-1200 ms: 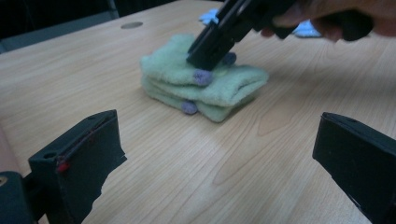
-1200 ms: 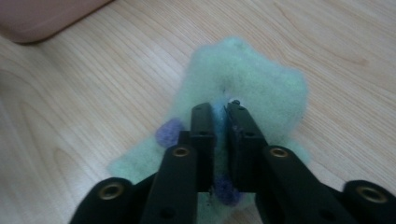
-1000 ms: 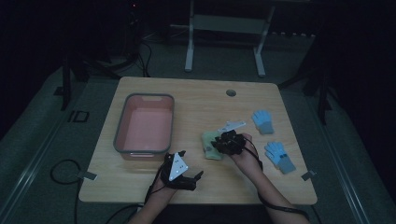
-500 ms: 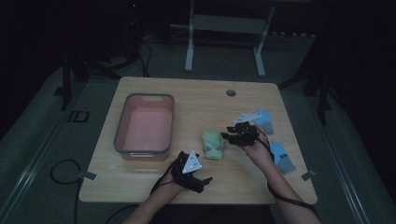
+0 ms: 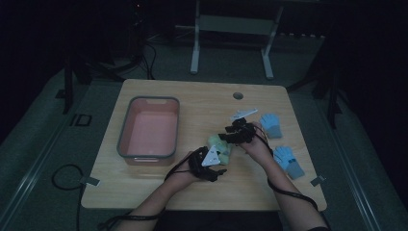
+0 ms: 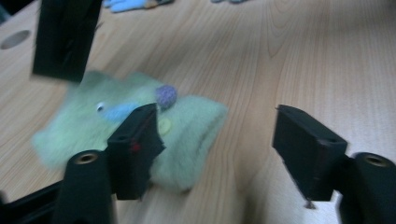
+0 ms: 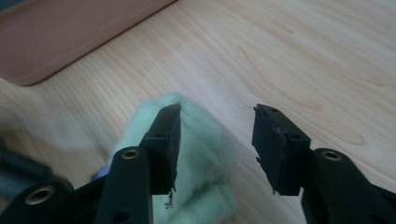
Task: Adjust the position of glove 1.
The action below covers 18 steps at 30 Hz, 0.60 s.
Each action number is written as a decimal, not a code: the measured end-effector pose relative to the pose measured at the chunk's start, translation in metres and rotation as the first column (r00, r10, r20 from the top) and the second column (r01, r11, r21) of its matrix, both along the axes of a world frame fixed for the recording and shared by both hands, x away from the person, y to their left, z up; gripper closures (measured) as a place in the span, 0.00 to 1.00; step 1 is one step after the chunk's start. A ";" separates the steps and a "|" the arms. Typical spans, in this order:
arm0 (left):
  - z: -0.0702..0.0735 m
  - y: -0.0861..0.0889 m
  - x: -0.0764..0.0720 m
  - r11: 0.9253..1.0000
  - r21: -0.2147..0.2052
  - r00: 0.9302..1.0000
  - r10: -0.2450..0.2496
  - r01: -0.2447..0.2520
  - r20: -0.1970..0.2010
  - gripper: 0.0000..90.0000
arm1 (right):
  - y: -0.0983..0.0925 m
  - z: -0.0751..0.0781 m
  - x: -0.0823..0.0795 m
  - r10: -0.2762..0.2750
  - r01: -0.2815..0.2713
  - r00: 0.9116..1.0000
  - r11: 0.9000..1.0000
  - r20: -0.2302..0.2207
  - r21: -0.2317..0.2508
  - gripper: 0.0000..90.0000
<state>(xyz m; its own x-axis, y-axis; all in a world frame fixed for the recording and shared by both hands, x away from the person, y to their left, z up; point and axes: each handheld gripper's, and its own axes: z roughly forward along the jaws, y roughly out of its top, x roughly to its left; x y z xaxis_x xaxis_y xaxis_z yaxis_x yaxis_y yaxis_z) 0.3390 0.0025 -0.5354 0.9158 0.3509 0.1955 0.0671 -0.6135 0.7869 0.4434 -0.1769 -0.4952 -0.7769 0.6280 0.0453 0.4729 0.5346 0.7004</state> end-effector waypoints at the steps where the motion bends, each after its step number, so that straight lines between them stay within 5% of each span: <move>1: -0.001 -0.002 0.003 1.000 0.009 1.000 -0.004 0.004 0.004 0.38 | 0.002 -0.003 0.003 0.008 -0.008 1.000 1.000 -0.021 0.001 0.53; 8: -0.013 -0.007 0.017 0.995 0.102 1.000 -0.005 0.003 0.018 0.45 | 0.007 -0.028 0.018 0.019 -0.022 0.988 1.000 -0.152 -0.015 0.45; 9: -0.015 -0.007 0.017 0.994 0.111 1.000 -0.003 0.000 0.026 0.47 | 0.006 -0.036 0.022 0.025 -0.027 0.973 1.000 -0.228 -0.005 0.45; 12: -0.017 -0.008 0.017 0.992 0.128 0.999 -0.009 0.004 0.041 0.48 | 0.001 -0.041 0.028 0.044 -0.024 0.945 0.998 -0.324 0.065 0.56; 14: -0.019 -0.010 0.016 0.991 0.137 0.998 -0.010 0.002 0.057 0.48 | 0.001 -0.041 0.026 0.049 -0.027 0.945 0.997 -0.325 0.071 0.64; 18: -0.020 -0.013 0.015 0.987 0.159 0.995 0.006 -0.022 0.097 0.54 | 0.004 -0.037 0.021 0.042 -0.031 0.957 0.999 -0.286 0.043 0.71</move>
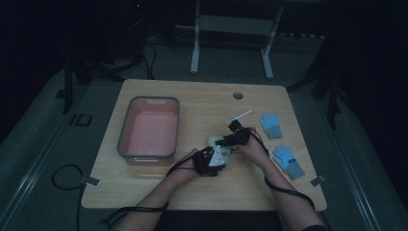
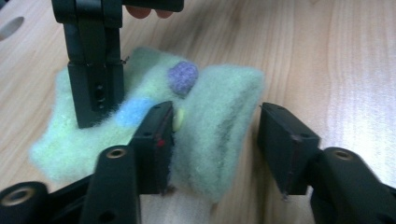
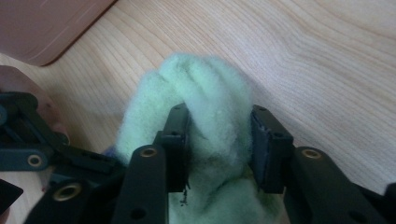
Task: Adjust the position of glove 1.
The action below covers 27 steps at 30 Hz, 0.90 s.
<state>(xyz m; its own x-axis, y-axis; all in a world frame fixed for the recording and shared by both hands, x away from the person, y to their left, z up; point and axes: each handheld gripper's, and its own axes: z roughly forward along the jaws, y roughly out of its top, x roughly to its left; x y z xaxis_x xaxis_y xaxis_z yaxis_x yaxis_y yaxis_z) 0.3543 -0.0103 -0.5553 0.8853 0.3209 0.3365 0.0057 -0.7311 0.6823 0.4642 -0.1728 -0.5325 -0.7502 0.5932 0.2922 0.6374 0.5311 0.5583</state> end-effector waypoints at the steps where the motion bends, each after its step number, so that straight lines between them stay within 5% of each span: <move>1: 0.001 -0.001 0.000 1.000 0.015 1.000 0.009 -0.009 0.013 0.59 | 0.000 0.001 -0.001 -0.003 0.003 1.000 1.000 0.004 -0.002 0.72; 4: 0.007 -0.001 0.001 1.000 0.024 1.000 0.019 -0.020 0.009 0.75 | 0.000 0.003 -0.002 -0.012 0.012 1.000 1.000 0.012 0.002 0.76; 7: 0.014 -0.001 0.002 0.999 0.029 1.000 0.022 -0.022 -0.004 0.80 | 0.001 0.007 -0.005 -0.014 0.014 0.999 1.000 0.038 -0.003 0.78; 11: 0.029 0.003 0.004 0.999 0.021 0.999 0.025 -0.024 -0.026 0.81 | 0.001 0.014 -0.006 -0.018 0.017 0.999 1.000 0.039 0.021 0.79; 22: 0.062 0.013 -0.001 0.998 0.059 1.000 0.005 -0.004 -0.014 0.82 | 0.006 0.046 -0.015 -0.002 -0.004 0.996 0.998 0.086 0.065 0.79; 27: 0.074 0.020 -0.004 0.999 0.045 1.000 0.017 -0.017 -0.012 0.82 | 0.012 0.059 -0.018 0.011 -0.019 0.994 0.997 0.108 0.073 0.79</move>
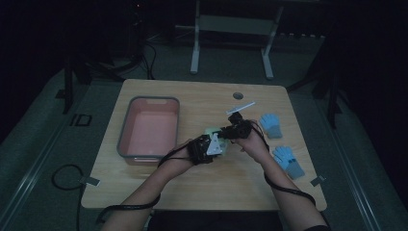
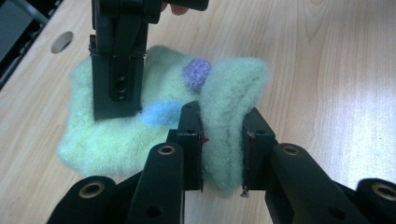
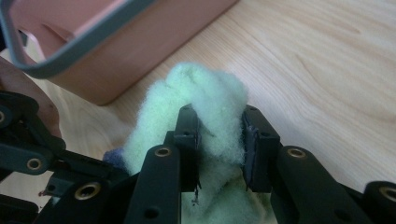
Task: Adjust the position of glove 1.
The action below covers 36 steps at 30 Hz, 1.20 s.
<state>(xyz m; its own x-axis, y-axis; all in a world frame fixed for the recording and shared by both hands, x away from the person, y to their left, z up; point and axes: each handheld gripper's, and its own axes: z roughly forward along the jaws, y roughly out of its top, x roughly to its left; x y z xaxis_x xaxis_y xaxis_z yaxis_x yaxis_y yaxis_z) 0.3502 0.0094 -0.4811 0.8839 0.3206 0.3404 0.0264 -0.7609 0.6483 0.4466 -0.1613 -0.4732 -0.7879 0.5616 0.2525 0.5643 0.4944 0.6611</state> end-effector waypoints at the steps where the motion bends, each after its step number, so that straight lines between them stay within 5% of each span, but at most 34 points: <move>1: 0.002 0.002 0.000 1.000 0.000 1.000 0.001 -0.001 0.000 0.82 | 0.001 0.003 0.000 0.001 -0.001 1.000 1.000 0.001 0.003 0.79; 21: 0.042 0.043 -0.002 0.999 0.025 0.999 0.040 -0.040 0.033 0.82 | 0.044 0.049 0.001 0.049 -0.050 0.997 0.999 0.065 0.018 0.79; 36: 0.051 0.083 -0.005 0.995 0.051 0.996 0.087 -0.089 0.033 0.82 | 0.093 0.061 0.003 0.104 -0.105 0.990 0.994 0.095 0.003 0.79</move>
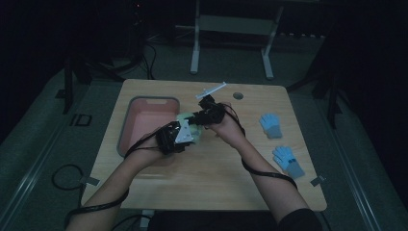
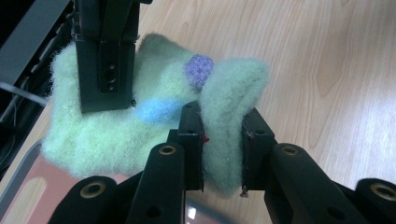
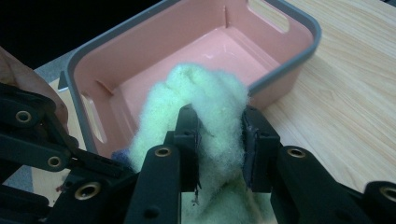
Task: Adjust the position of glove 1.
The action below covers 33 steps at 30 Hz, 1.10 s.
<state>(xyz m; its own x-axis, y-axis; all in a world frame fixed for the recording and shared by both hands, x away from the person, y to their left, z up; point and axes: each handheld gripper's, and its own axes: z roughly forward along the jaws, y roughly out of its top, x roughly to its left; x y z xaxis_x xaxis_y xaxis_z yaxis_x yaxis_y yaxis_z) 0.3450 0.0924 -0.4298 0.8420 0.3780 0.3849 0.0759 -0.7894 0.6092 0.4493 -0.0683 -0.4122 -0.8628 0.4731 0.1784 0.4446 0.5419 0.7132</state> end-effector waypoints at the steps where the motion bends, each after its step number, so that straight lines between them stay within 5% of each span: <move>1: 0.000 0.002 0.000 1.000 0.000 1.000 0.004 -0.004 0.000 0.82 | 0.003 0.001 0.000 0.002 -0.002 1.000 1.000 0.001 -0.002 0.79; 22: 0.006 0.060 -0.008 0.998 -0.003 0.997 0.070 -0.070 -0.017 0.82 | 0.066 0.007 0.000 0.075 -0.075 0.997 0.997 0.008 -0.004 0.79; 33: 0.004 0.091 -0.007 0.995 0.028 0.995 0.094 -0.094 -0.025 0.82 | 0.103 0.006 0.001 0.110 -0.110 0.994 0.994 0.017 -0.004 0.79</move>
